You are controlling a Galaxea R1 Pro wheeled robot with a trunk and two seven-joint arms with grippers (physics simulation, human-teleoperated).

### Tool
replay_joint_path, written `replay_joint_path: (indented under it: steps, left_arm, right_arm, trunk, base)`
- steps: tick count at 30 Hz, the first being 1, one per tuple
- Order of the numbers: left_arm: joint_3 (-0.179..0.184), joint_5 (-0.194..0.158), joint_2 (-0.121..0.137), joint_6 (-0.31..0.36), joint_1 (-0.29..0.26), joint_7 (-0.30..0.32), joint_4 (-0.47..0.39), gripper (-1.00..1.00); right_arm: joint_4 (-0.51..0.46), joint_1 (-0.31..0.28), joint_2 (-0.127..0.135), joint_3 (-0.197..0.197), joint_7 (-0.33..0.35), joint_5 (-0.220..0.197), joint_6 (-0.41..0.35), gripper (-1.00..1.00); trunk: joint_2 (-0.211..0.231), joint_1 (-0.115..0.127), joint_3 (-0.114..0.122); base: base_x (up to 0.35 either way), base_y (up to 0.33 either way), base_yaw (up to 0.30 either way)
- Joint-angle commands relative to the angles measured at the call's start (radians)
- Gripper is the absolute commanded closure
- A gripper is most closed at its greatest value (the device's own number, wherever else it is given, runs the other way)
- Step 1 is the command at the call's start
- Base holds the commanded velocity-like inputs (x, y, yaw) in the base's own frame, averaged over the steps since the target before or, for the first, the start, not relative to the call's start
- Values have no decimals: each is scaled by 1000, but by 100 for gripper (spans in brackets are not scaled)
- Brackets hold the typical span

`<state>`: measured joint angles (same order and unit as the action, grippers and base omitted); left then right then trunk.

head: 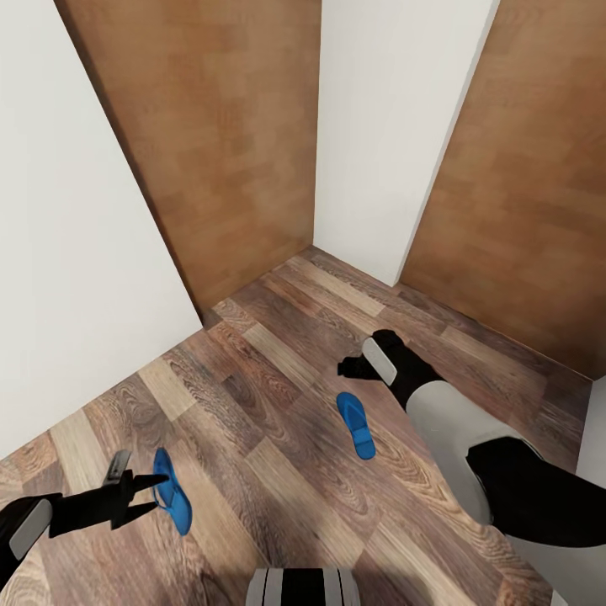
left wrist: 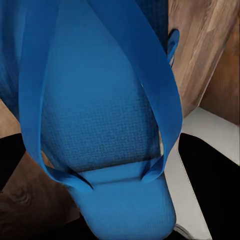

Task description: In the bedroom, move the book from the bed onto either nightstand, and place the two sandals side by side next to the bed.

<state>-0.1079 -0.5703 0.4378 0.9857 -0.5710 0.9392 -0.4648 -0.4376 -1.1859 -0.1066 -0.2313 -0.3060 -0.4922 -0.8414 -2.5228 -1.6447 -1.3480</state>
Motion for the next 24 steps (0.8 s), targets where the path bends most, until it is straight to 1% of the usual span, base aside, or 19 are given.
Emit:
replay_joint_path:
  steps: [1,2,3,6,7,9,10,14,16,24]
  left_arm:
    - [-2,6,0,2,1,18,0,100]
    - [-1,7,0,2,4,47,0,100]
    - [-1,7,0,2,5,63,0,100]
    - [0,7,1,1,11,108,-1,100]
    - [0,10,2,1,16,132,-1,100]
    - [0,17,2,1,18,148,-1,100]
    - [0,28,2,1,20,159,-1,100]
    - [1,61,2,1,22,175,-2,100]
    - [1,71,2,1,23,178,-2,100]
    - [1,79,2,1,23,182,2,100]
  right_arm:
    - [-1,-3,2,-7,-4,-11,-7,-100]
    - [-1,-7,4,-7,5,-11,-16,-100]
    - [0,-10,6,-7,8,-12,-22,-100]
    - [0,-19,10,-6,18,-12,-45,-100]
    - [0,-20,11,-6,19,-12,-49,-100]
    - [0,-23,12,-6,21,-12,-56,-100]
    - [0,-27,13,-6,22,-11,-61,-100]
    - [-1,-32,17,-6,23,-7,-65,-100]
    - [-1,-33,19,-6,24,-5,-66,-100]
    - [-1,-43,21,-6,24,-2,-66,-100]
  trunk:
    - [0,0,-1]
    - [0,0,-1]
    - [0,0,-1]
    - [-1,-1,-12]
    - [-1,-2,-16]
    - [-2,-3,-24]
    - [-2,-3,-28]
    - [-3,-5,-43]
    - [-3,-6,-51]
    - [-5,-9,-82]
  base:
    - [0,0,0]
    - [0,0,0]
    - [0,0,0]
    - [0,0,0]
    - [0,0,0]
    - [0,0,0]
    - [0,0,0]
    - [0,0,0]
    - [0,0,0]
    - [0,0,0]
